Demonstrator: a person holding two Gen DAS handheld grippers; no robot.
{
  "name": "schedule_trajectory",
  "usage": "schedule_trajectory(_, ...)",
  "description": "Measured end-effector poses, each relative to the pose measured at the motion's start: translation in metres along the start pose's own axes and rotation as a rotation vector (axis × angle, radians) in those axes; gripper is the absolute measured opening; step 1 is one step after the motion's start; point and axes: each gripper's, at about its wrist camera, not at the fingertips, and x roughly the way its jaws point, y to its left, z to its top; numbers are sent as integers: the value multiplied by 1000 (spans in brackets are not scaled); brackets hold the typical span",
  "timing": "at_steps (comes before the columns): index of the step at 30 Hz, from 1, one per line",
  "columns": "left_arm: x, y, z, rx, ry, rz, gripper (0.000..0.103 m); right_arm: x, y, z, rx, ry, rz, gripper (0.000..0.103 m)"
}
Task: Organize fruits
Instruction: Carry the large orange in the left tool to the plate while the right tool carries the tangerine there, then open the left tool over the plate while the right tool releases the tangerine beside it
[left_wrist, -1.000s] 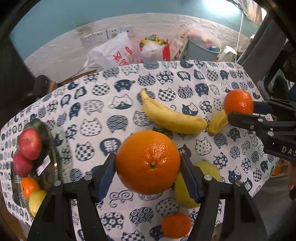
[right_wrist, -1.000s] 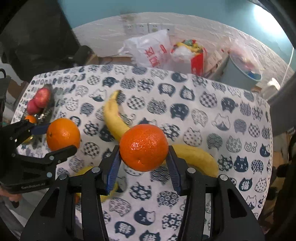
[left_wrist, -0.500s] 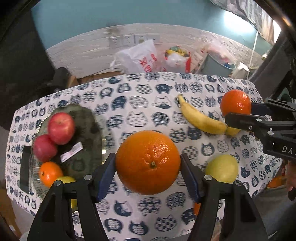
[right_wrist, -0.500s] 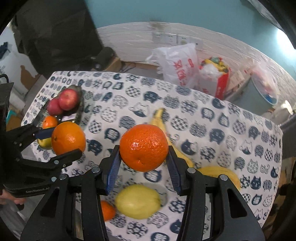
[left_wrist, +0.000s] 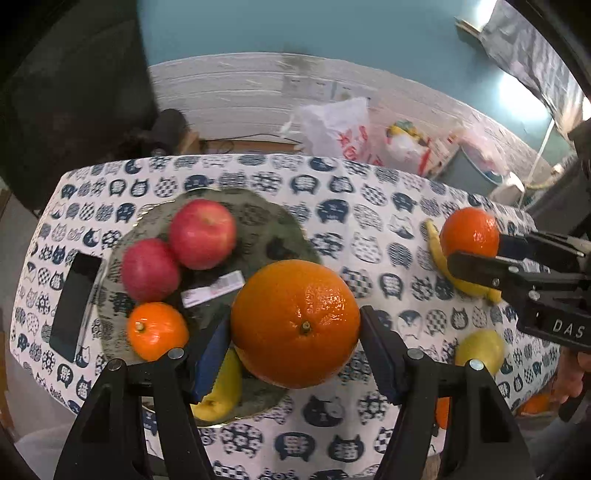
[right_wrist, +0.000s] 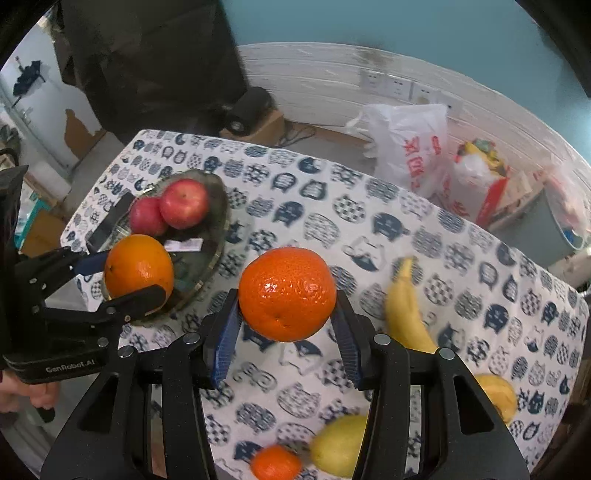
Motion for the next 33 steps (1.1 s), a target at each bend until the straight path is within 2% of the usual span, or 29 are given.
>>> schedule_trajectory(6,2,32,3,-48,-9,29,70,20,23,15,-31,14,33,48)
schedule_trajectory(13,19,56,2,-84,23,30,70,44,46,30,-49,43,64,48)
schedule_trajectory(26,50,71,6,-110,80,22,69,74,69,44,-63,88,82,48)
schedule_trajectory(33,43,78,5,-132,65,41,68,85,73,42,-60,116,90,48)
